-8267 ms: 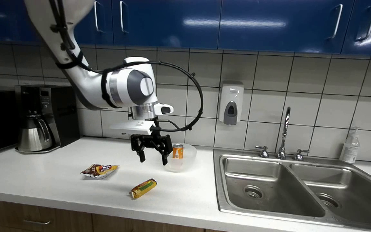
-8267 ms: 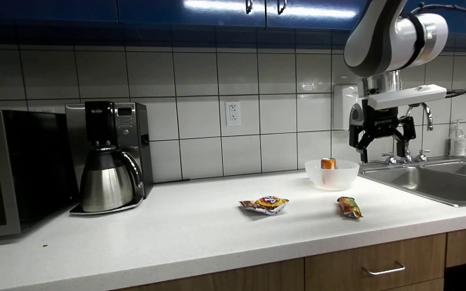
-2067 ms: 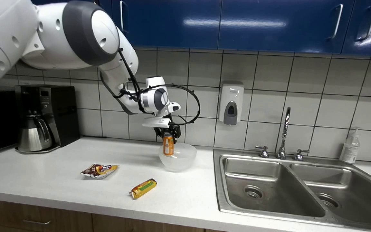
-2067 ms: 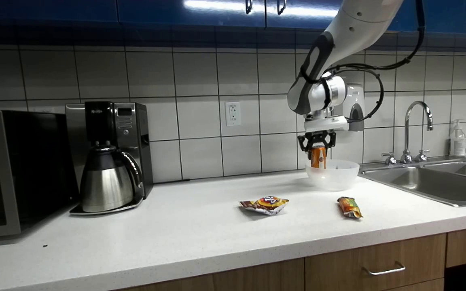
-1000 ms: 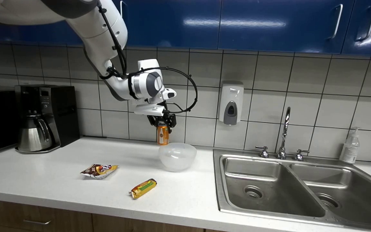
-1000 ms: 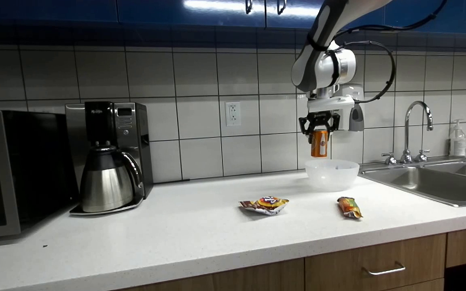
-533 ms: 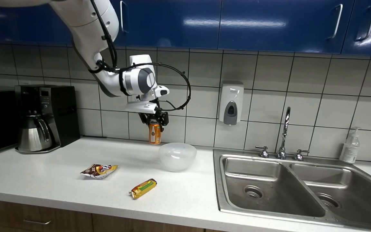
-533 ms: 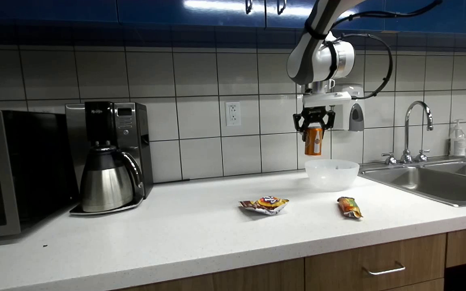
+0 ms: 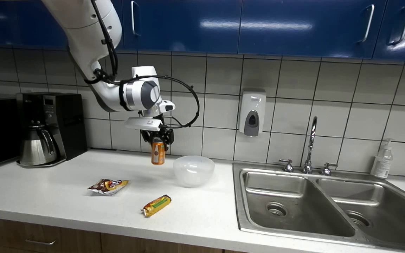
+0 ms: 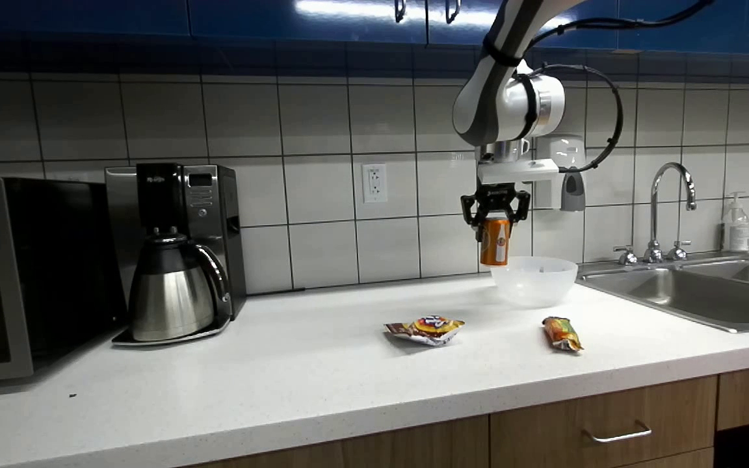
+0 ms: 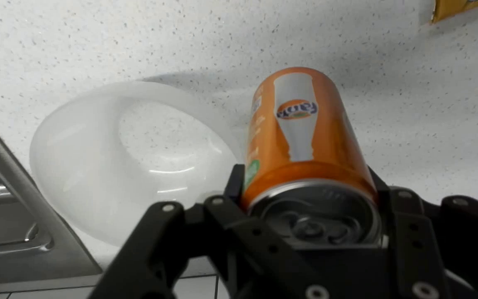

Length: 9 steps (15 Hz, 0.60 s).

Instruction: Remove the can from the bowl

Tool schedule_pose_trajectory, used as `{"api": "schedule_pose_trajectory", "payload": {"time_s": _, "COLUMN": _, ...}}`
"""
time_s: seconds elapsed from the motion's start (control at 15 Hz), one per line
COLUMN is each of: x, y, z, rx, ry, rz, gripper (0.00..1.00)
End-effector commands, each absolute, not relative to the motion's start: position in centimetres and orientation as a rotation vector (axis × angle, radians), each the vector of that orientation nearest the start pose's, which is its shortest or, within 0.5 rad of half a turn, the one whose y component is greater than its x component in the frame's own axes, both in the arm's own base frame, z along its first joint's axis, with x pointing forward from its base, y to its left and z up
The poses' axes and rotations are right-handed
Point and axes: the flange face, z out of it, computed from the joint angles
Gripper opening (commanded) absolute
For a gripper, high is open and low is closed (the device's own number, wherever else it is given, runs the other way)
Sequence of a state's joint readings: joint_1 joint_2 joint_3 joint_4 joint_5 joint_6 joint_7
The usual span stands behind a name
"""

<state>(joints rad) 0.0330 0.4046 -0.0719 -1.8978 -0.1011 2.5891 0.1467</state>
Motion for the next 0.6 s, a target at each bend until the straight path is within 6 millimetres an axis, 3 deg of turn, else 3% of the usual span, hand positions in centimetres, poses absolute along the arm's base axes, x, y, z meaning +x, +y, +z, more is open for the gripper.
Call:
{"api": "schedule_pose_trajectory", "payload": {"time_s": 0.0, "x": 63.8, "y": -1.0, "z": 31.8, "rx": -3.176, "ry": 0.089, "rz": -0.479, "gripper": 0.38}}
{"api": "schedule_pose_trajectory", "payload": {"time_s": 0.53, "x": 61.9, "y": 0.8, "z": 28.4, "rx": -3.177, "ry": 0.010, "rz": -0.425, "gripper": 0.38}}
